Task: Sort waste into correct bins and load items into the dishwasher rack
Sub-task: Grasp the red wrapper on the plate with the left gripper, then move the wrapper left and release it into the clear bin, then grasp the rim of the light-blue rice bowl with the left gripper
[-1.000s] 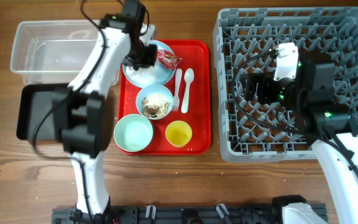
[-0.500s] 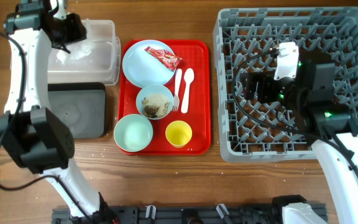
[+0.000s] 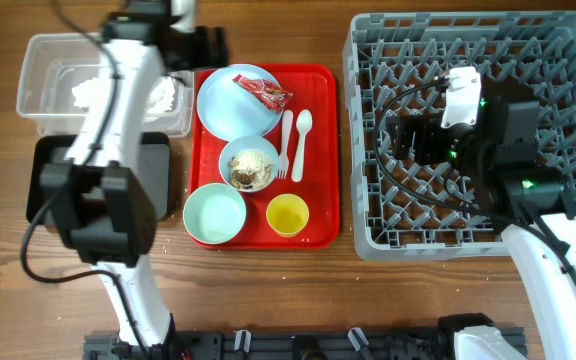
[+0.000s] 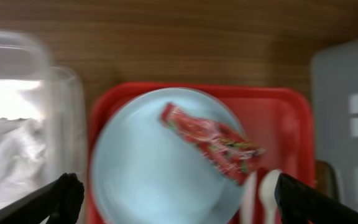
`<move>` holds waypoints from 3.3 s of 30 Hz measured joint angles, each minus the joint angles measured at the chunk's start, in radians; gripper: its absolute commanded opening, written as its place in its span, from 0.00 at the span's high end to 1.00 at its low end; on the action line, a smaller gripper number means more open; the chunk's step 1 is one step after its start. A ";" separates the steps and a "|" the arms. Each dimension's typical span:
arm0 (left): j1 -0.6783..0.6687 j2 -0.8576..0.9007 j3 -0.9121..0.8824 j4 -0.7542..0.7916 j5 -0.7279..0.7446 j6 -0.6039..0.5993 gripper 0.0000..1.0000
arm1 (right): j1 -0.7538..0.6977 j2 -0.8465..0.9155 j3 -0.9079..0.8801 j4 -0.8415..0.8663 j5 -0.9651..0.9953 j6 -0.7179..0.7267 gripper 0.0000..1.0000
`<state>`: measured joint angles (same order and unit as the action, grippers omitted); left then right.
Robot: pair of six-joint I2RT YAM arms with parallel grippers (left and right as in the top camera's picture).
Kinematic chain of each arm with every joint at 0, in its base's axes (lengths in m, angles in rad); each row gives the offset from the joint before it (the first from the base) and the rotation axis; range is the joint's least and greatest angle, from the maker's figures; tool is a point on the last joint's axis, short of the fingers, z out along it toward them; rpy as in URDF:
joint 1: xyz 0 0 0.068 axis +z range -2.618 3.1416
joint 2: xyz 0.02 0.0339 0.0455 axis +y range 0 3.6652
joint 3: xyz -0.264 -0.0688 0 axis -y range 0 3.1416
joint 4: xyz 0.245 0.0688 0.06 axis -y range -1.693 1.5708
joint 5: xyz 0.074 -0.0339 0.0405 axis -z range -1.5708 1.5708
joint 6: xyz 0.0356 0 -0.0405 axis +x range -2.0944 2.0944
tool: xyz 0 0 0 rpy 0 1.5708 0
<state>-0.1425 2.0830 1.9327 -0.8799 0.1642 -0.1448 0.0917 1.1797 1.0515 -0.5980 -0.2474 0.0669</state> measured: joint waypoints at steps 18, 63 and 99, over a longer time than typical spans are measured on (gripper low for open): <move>-0.167 0.310 0.012 0.134 -0.106 -0.430 0.96 | 0.000 0.000 0.000 -0.001 0.000 0.000 0.00; -0.069 -0.093 -0.010 -0.264 0.083 -0.275 0.00 | 0.000 0.000 0.000 0.000 0.000 0.026 0.00; -0.360 -0.112 -0.543 0.063 -0.119 -0.254 0.96 | 0.000 0.000 0.000 -0.026 0.000 0.026 0.00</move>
<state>-0.5022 1.9709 1.3895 -0.8165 0.0456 -0.3988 0.0917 1.1801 1.0515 -0.6235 -0.2474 0.0933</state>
